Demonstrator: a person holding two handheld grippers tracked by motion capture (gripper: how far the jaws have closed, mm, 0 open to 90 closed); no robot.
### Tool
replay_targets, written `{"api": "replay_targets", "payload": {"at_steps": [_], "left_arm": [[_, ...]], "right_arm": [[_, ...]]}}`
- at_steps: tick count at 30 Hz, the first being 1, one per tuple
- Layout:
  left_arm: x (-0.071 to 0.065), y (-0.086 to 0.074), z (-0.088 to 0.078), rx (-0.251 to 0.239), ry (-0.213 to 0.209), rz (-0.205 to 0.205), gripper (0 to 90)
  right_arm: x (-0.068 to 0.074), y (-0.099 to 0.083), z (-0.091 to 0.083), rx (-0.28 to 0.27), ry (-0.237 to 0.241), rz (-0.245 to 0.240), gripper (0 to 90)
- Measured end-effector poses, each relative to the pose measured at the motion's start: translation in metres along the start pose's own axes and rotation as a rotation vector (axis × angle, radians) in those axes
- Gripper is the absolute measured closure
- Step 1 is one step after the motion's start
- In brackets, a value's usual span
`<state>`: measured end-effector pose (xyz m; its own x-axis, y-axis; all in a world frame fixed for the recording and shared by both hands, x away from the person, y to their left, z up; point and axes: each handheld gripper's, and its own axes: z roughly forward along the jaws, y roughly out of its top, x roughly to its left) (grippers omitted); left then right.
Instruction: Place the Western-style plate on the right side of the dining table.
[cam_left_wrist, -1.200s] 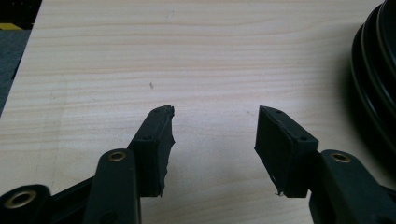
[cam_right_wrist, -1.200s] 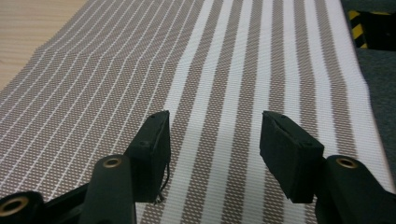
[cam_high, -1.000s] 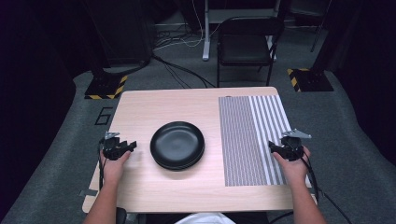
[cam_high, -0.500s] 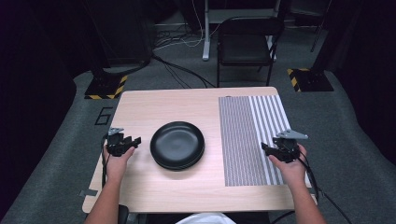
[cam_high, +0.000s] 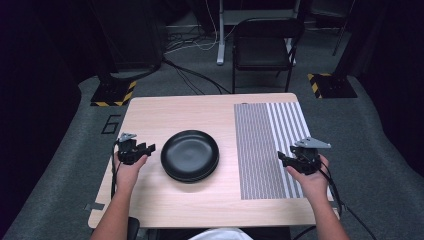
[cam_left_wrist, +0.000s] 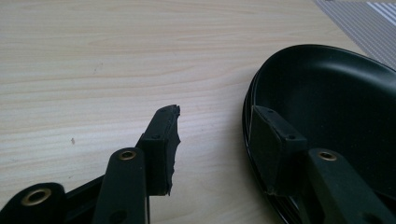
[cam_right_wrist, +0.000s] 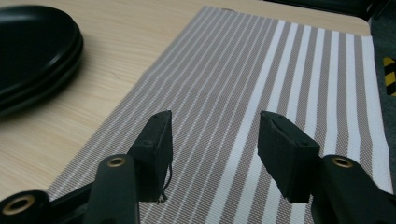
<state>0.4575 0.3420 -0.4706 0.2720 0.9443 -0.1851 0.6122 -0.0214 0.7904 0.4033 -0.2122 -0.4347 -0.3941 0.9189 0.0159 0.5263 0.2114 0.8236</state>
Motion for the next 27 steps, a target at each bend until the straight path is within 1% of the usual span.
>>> {"api": "replay_targets", "payload": {"at_steps": [1,2,3,5,6,7,8,9,12,14,16,17,18,19,21,22,23,24,25,26,27], "left_arm": [[-0.001,0.000,0.000,-0.001,0.003,0.001,51.8],[-0.002,0.001,0.001,0.001,0.002,0.001,50.9],[-0.002,0.001,0.001,0.001,0.002,0.001,50.4],[-0.003,0.003,0.000,-0.002,-0.003,0.001,50.2],[-0.003,0.003,0.000,-0.002,-0.003,0.001,50.2],[-0.004,0.003,0.000,-0.002,-0.013,0.003,50.2],[-0.005,0.004,-0.001,-0.001,-0.015,0.009,50.5],[-0.006,0.004,-0.001,-0.001,-0.018,0.007,50.6],[-0.007,0.004,-0.001,0.002,-0.024,0.003,51.0],[-0.007,0.004,-0.001,0.003,-0.031,-0.003,51.3],[-0.008,0.005,-0.001,-0.002,-0.031,0.000,51.8],[-0.008,0.005,-0.001,-0.002,-0.031,0.000,52.2],[-0.010,0.005,-0.002,-0.001,-0.032,0.000,53.1],[-0.011,0.005,-0.003,-0.002,-0.034,-0.003,54.3],[-0.011,0.006,-0.004,-0.004,-0.046,-0.013,58.0],[-0.010,0.008,-0.006,-0.001,-0.039,-0.009,59.3],[-0.009,0.009,-0.009,-0.004,-0.020,-0.002,60.1],[-0.008,0.011,-0.012,-0.014,-0.012,-0.003,60.4],[-0.008,0.011,-0.012,-0.014,-0.012,-0.003,60.7],[-0.005,0.012,-0.015,-0.027,-0.017,-0.017,61.2],[-0.004,0.012,-0.017,-0.027,-0.015,-0.019,61.4]], "right_arm": [[0.003,0.003,-0.003,-0.009,0.006,-0.003,45.0],[0.008,0.009,-0.008,-0.034,0.045,0.001,45.3],[0.010,0.011,-0.009,-0.040,0.062,0.003,45.3],[0.014,0.016,-0.011,-0.046,0.087,0.003,45.1],[0.014,0.016,-0.011,-0.046,0.087,0.003,45.1],[0.016,0.018,-0.011,-0.049,0.095,0.004,45.0],[0.021,0.022,-0.012,-0.056,0.111,0.006,45.0],[0.022,0.024,-0.011,-0.055,0.119,0.014,44.9],[0.026,0.027,-0.006,-0.041,0.123,0.011,43.5],[0.029,0.028,-0.002,-0.029,0.127,0.009,45.1],[0.034,0.028,0.002,-0.026,0.117,-0.004,46.1],[0.034,0.028,0.002,-0.026,0.117,-0.004,46.1],[0.040,0.030,0.007,-0.023,0.122,-0.015,46.6],[0.043,0.031,0.009,-0.017,0.132,-0.013,46.8],[0.050,0.034,0.014,-0.014,0.144,-0.029,47.3],[0.054,0.036,0.016,-0.010,0.153,-0.029,47.3],[0.057,0.038,0.018,-0.009,0.161,-0.036,47.3],[0.060,0.040,0.020,-0.006,0.165,-0.044,47.3],[0.060,0.040,0.020,-0.006,0.165,-0.044,47.3],[0.068,0.044,0.023,-0.013,0.175,-0.059,47.6],[0.070,0.046,0.025,-0.014,0.180,-0.062,47.6]]}}
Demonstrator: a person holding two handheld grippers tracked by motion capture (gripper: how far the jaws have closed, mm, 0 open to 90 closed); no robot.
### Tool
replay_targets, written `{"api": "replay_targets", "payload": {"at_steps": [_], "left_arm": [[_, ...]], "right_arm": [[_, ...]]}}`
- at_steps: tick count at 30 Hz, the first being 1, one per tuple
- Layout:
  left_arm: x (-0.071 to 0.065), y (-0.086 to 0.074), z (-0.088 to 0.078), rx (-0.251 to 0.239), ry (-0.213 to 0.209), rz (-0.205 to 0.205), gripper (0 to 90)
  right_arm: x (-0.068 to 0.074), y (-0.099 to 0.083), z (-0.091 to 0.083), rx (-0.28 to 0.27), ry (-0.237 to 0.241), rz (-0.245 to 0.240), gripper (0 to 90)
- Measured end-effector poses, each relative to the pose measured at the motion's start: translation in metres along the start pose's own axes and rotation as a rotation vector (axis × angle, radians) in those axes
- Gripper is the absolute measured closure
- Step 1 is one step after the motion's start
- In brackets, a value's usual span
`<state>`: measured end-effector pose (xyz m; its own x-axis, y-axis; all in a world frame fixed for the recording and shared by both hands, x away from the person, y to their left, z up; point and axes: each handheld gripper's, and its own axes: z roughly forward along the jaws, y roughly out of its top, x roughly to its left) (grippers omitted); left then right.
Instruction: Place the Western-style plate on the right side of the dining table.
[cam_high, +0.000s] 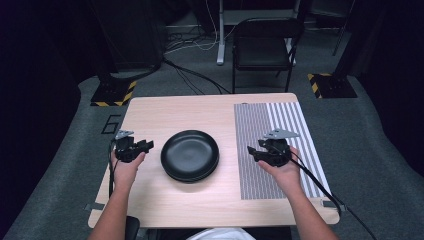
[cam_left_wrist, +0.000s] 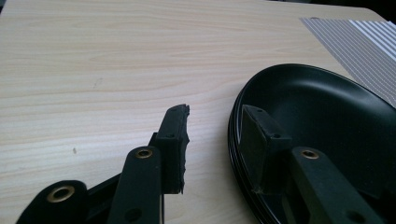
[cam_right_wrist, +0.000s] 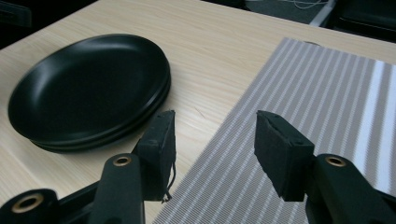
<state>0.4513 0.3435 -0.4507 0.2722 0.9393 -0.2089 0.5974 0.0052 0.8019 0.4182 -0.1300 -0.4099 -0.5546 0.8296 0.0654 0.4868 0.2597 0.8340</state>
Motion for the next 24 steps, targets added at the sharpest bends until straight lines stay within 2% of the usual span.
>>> {"api": "replay_targets", "payload": {"at_steps": [7,9,18,20,22,24], "left_arm": [[0.003,0.002,-0.005,-0.010,0.007,0.004,62.1],[0.002,0.003,-0.007,-0.015,0.003,0.001,62.4],[-0.002,0.003,-0.009,-0.014,-0.015,-0.001,66.1],[-0.004,0.002,-0.010,-0.010,-0.018,0.005,67.3],[-0.008,0.000,-0.011,-0.014,0.011,0.041,68.4],[-0.009,0.000,-0.011,-0.013,-0.012,0.025,68.7]], "right_arm": [[0.015,0.010,0.020,0.001,0.032,0.005,48.0],[0.017,0.010,0.025,0.002,0.039,0.025,48.2],[0.020,0.013,0.042,0.014,0.039,0.034,49.6],[0.021,0.013,0.046,0.018,0.044,0.043,50.4],[0.024,0.014,0.052,0.021,0.048,0.050,51.4],[0.026,0.015,0.056,0.028,0.055,0.051,52.9]]}}
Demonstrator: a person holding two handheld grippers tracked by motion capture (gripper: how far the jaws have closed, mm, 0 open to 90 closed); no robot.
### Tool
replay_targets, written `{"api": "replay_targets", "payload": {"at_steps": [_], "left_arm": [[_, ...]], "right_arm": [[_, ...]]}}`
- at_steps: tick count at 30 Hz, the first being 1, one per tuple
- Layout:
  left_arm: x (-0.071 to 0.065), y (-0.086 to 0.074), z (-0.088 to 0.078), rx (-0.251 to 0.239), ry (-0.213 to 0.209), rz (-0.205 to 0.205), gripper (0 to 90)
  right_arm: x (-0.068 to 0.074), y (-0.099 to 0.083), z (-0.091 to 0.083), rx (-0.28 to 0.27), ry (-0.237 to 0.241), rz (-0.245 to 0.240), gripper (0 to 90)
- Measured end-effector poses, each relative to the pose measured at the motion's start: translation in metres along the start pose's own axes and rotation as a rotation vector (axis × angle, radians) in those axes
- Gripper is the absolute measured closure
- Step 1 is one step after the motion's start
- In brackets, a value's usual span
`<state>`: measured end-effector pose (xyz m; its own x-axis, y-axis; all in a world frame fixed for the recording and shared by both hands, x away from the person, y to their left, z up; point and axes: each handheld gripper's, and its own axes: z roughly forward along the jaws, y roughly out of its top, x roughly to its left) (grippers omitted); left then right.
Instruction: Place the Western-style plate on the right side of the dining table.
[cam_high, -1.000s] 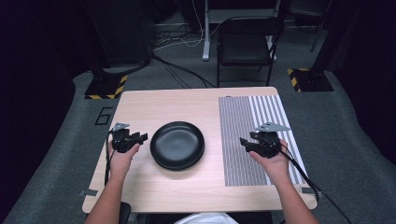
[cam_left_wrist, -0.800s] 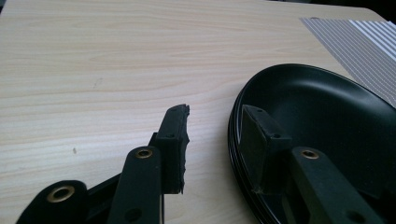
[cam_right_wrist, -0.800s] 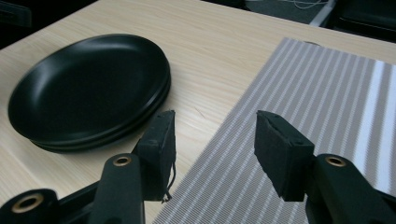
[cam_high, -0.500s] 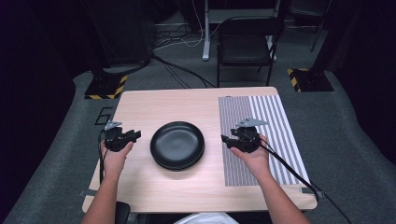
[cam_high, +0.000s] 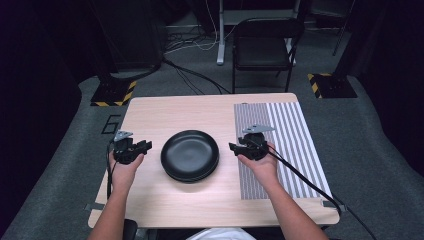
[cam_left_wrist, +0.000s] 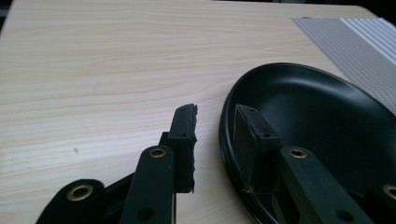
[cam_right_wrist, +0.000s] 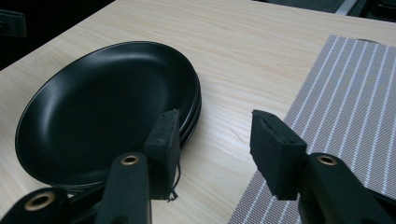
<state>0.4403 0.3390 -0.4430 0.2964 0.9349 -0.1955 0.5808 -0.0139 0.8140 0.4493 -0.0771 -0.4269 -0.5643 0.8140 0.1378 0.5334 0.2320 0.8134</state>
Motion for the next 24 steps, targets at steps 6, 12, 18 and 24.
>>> {"api": "replay_targets", "payload": {"at_steps": [6,12,18,24], "left_arm": [[-0.002,-0.004,0.003,0.022,-0.044,-0.019,70.1],[-0.010,-0.004,0.012,0.037,-0.047,-0.004,71.4],[-0.018,-0.001,0.017,0.053,-0.045,0.007,72.3],[-0.021,0.004,0.024,0.050,-0.070,-0.045,72.8]], "right_arm": [[0.003,0.001,0.013,0.000,0.017,0.011,57.3],[0.000,0.000,0.023,-0.013,-0.005,0.027,58.0],[0.002,-0.004,0.034,0.013,-0.001,0.036,58.1],[0.007,-0.002,0.042,0.035,-0.005,0.048,57.6]]}}
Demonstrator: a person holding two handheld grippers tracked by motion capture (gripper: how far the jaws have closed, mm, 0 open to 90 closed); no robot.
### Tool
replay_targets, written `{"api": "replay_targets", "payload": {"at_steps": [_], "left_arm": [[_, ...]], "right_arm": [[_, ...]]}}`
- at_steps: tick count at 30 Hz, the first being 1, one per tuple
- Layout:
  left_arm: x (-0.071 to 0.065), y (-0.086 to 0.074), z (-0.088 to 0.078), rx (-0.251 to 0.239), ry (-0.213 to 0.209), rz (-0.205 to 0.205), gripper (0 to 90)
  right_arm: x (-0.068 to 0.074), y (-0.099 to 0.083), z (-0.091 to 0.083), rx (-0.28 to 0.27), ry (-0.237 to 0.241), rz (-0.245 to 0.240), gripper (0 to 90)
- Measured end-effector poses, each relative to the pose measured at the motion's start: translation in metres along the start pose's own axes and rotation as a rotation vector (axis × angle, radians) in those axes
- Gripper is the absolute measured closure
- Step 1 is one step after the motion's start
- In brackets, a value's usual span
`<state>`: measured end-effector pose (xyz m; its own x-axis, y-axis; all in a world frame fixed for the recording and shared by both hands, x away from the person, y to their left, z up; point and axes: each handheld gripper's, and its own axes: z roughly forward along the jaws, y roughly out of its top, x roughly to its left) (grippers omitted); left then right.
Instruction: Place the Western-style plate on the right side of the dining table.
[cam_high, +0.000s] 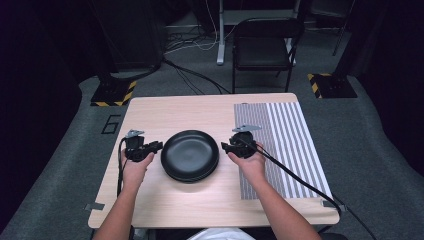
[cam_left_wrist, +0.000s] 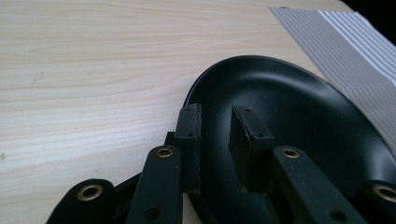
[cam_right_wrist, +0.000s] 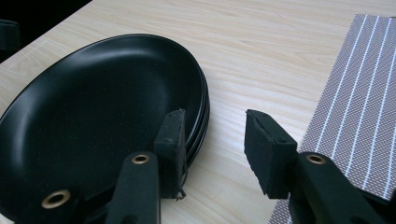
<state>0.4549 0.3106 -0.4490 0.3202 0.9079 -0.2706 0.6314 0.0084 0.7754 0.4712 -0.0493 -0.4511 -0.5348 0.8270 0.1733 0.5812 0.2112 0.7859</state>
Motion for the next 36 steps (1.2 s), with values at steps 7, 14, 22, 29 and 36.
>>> {"api": "replay_targets", "payload": {"at_steps": [7,14,22,29,36], "left_arm": [[0.000,-0.004,0.011,0.025,0.008,-0.009,73.5],[0.007,-0.012,0.016,0.040,0.002,-0.049,74.8],[0.013,-0.016,0.015,0.048,-0.010,-0.083,77.4],[0.018,-0.018,0.014,0.069,-0.013,-0.115,78.9],[0.022,-0.022,0.014,0.079,-0.047,-0.150,80.3]], "right_arm": [[0.001,0.000,0.010,0.015,0.000,0.047,56.0],[0.001,-0.005,0.018,0.031,-0.019,0.066,54.4],[0.001,-0.008,0.025,0.046,-0.017,0.080,53.8],[0.001,-0.009,0.028,0.058,-0.023,0.089,54.5],[0.002,-0.011,0.030,0.065,-0.015,0.084,55.1]]}}
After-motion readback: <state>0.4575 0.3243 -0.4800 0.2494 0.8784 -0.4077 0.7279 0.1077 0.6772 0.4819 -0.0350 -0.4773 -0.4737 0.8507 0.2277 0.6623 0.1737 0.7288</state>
